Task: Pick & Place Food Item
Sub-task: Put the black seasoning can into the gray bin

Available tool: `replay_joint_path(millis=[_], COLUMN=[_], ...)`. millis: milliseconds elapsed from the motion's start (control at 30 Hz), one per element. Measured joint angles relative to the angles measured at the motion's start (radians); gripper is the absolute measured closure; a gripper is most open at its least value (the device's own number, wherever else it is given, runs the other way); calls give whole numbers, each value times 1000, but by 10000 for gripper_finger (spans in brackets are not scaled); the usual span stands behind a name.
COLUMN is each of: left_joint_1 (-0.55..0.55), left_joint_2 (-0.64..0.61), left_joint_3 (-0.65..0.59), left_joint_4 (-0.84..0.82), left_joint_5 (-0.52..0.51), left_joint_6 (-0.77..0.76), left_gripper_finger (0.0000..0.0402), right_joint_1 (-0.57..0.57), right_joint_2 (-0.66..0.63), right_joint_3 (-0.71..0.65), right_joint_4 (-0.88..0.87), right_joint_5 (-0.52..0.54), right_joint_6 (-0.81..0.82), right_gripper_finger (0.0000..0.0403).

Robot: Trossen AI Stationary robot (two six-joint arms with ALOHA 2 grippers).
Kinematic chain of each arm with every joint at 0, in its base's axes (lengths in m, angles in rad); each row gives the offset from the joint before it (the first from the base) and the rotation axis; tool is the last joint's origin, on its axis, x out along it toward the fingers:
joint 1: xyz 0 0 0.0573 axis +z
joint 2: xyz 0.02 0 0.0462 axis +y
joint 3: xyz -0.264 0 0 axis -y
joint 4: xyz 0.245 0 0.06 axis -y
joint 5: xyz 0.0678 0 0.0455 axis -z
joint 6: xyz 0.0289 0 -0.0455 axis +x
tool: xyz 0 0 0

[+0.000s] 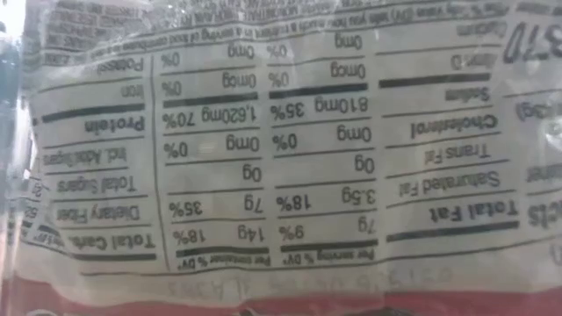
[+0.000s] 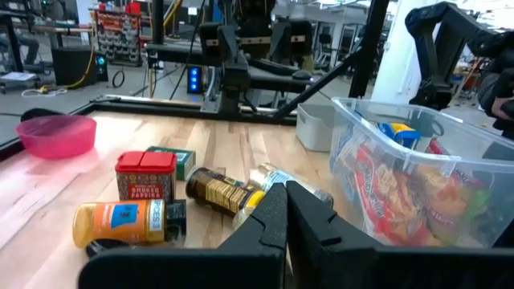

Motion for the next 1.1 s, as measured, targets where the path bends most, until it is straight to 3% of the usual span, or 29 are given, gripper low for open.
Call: replay_joint_path(millis=[67, 200, 333, 567, 1100], left_joint_1=[0, 0, 0, 0, 0], left_joint_2=[3, 3, 3, 3, 3], left_joint_3=[0, 0, 0, 0, 0], left_joint_4=[2, 0, 0, 1, 1], left_joint_5=[0, 0, 0, 0, 0], left_joint_6=[0, 0, 0, 0, 0], left_gripper_finger=[401, 401, 401, 401, 401], right_joint_1=[-2, -40, -125, -275, -349], right_joint_2=[-3, -12, 38, 235, 758], right_joint_3=[0, 9, 96, 338, 741], right_joint_4=[4, -29, -242, -635, -1016], right_joint_5=[7, 56, 57, 56, 52], right_joint_6=[27, 231, 360, 617, 958], right_gripper_finger=[155, 155, 155, 155, 155])
